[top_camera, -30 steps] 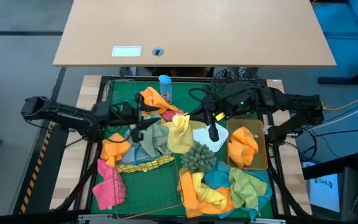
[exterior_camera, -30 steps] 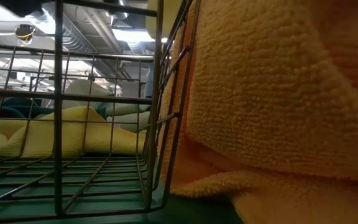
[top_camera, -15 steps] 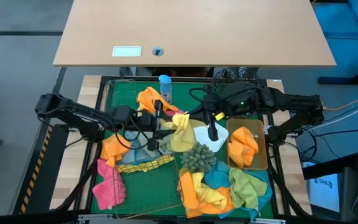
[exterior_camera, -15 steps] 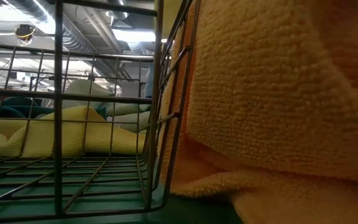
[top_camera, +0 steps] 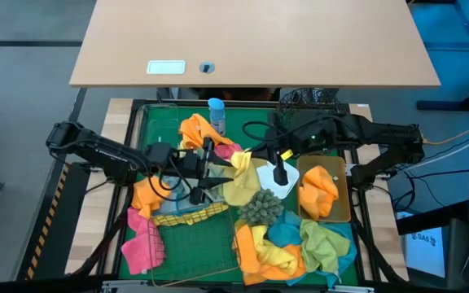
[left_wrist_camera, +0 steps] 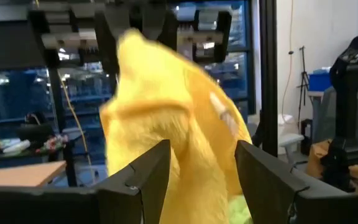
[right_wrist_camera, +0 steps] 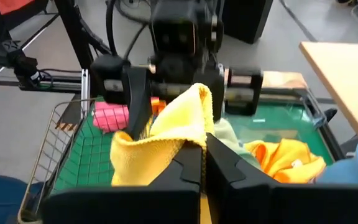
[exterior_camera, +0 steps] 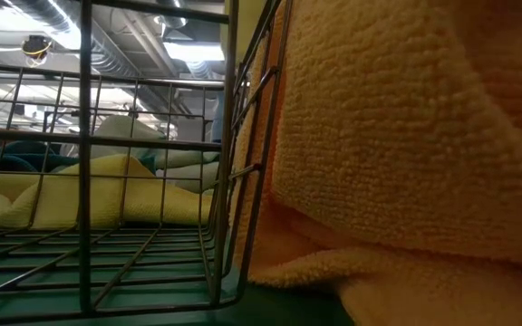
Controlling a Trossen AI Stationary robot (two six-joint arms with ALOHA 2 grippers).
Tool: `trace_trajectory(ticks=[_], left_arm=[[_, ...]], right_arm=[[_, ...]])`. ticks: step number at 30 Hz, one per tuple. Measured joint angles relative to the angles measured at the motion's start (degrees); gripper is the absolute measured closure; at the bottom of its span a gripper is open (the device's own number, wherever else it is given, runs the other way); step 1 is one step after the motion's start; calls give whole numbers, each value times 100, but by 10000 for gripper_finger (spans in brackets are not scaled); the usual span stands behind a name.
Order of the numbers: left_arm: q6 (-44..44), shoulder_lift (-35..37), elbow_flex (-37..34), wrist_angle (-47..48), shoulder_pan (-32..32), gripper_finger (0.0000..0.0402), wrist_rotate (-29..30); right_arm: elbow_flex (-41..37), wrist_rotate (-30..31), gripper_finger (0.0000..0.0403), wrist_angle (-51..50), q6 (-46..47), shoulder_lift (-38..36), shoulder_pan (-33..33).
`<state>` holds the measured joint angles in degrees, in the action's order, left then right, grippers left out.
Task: Sort microfiber towel by color & place in baskets
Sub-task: Put the yellow microfiber cloth into the gold wire basket
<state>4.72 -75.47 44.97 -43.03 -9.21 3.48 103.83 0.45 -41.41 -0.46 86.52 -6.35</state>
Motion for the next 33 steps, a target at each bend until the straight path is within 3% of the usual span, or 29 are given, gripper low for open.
trace_trajectory(ticks=[17, 21, 27, 33], left_arm=[[-6, -2, 0, 106, 2, 230, 220], [-5, -2, 0, 104, 3, 269, 226], [119, 31, 0, 71, -46, 382, 165], [-44, 97, 0, 67, -353, 397, 56]], right_arm=[[0, 43, 402, 536, -2, 0, -2], [0, -142, 398, 525, 4, 0, 0], [0, -1050, 354, 529, 15, 0, 0], [0, -1355, 277, 462, 182, 0, -4]])
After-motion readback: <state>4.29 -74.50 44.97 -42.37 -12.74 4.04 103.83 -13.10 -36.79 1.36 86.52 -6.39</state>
